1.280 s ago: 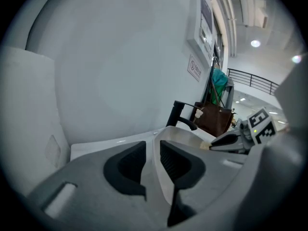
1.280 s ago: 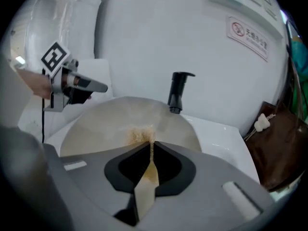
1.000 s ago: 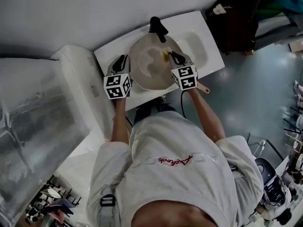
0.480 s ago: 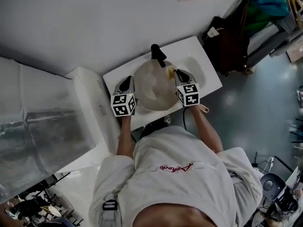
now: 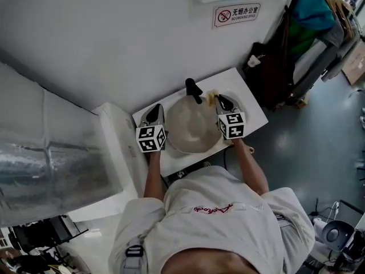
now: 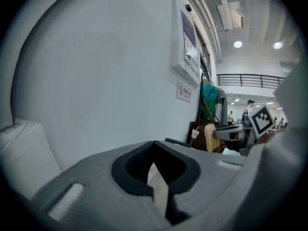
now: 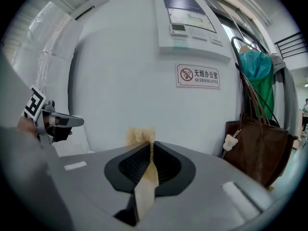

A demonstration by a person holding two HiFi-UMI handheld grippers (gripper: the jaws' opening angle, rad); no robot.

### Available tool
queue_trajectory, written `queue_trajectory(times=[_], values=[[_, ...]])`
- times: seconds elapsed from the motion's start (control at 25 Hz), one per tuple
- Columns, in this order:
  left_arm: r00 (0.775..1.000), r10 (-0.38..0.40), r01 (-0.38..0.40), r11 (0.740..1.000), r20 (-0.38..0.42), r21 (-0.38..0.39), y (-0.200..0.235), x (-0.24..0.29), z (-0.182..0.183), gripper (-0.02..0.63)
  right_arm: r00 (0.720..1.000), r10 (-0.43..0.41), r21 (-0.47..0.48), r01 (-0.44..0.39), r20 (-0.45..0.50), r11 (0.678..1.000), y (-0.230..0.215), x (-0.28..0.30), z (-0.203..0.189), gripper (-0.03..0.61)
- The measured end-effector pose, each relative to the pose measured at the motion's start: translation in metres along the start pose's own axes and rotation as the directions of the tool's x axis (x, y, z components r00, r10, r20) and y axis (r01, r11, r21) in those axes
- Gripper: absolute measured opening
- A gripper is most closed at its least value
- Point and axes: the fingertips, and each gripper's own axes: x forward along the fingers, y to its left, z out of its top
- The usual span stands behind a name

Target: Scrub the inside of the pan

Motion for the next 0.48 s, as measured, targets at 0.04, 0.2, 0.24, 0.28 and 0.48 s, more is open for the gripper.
queue_trajectory(times=[0.04, 0.2, 0.24, 0.28, 0.48], values=[[1.0, -0.002, 0.002, 1.0, 0.008, 0.005, 0.0, 0.0, 0.005, 0.0, 1.0, -0.002, 0.001, 0.002, 0.011, 1.0, 0.0, -0.001, 0.006, 0.029], [0.999, -0.012, 0.011, 1.0, 0.031, 0.015, -0.002, -0.001, 0.02, 0.0, 0.998, -0.007, 0.0, 0.007, 0.055, 1.0, 0.003, -0.007, 0.028, 0.029], [0.999, -0.015, 0.014, 1.0, 0.038, 0.019, -0.003, 0.0, 0.024, 0.0, 0.998, -0.008, -0.003, 0.009, 0.068, 1.0, 0.003, -0.008, 0.034, 0.029], [0.999, -0.018, 0.017, 1.0, 0.043, 0.023, -0.003, 0.001, 0.028, 0.0, 0.997, -0.011, -0.005, 0.011, 0.079, 1.0, 0.003, -0.009, 0.039, 0.029], [0.998, -0.028, 0.026, 0.999, 0.054, 0.044, -0.005, 0.005, 0.039, 0.0, 0.994, -0.034, 0.006, 0.034, 0.104, 0.999, -0.002, -0.013, 0.051, 0.029]])
